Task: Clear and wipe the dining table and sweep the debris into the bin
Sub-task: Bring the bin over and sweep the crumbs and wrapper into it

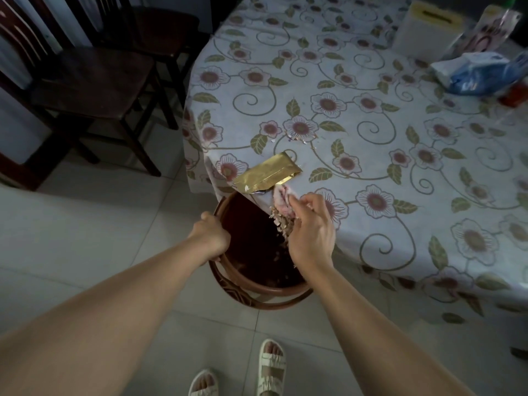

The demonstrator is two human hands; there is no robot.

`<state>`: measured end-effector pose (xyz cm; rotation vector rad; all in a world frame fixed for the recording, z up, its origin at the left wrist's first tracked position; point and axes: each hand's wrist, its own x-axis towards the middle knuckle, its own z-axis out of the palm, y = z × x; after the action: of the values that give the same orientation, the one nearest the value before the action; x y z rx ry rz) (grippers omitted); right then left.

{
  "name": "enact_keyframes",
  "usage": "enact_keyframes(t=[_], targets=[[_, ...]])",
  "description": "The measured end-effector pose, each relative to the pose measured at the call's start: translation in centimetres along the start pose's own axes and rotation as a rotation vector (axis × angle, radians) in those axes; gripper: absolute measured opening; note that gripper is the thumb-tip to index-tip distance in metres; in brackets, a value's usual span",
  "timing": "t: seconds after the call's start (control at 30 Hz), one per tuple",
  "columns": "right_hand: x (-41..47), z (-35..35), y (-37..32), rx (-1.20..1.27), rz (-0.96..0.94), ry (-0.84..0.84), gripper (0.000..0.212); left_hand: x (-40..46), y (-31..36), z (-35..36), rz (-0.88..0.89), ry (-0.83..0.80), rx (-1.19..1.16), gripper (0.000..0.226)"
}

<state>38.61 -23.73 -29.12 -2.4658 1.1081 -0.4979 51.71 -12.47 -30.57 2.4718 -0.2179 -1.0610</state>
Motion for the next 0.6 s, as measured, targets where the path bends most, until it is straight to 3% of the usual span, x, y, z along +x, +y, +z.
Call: enact_keyframes(t=[0.1, 0.17, 0.33, 0.43, 0.53, 0.6], targets=[[-1.7, 0.5, -0.5, 0.039, -0.111, -0.004, 0.046, -0.1, 0.0, 0.0, -0.007, -0.001, -0.019, 0.036], [-2.8, 1.1, -0.9, 0.037, -0.171, -0.054, 0.034, -0.1, 0.0, 0.1, -0.004, -0.003, -0.013, 0.039], [-4.2, 3.0, -1.2, -0.088, -0.02, -0.42, 0.02, 0.3, -0.7, 0.0, 0.021, -0.029, -0.017, 0.044], [-3.2, 2.9, -1.6, -0.09, 0.049, -0.407, 0.018, 0.3, -1.2, -0.2, 0.019, -0.009, -0.004, 0.045], [-2.8, 2.8, -1.7, 0.036, 0.005, -0.349, 0.034, 0.5, -1.7, -0.5, 0.013, 0.015, 0.0, 0.042], [-3.0, 3.1, -1.5, -0.034, -0.06, -0.504, 0.022, 0.6, -1.9, -0.6, 0.014, 0.005, 0.013, 0.041]])
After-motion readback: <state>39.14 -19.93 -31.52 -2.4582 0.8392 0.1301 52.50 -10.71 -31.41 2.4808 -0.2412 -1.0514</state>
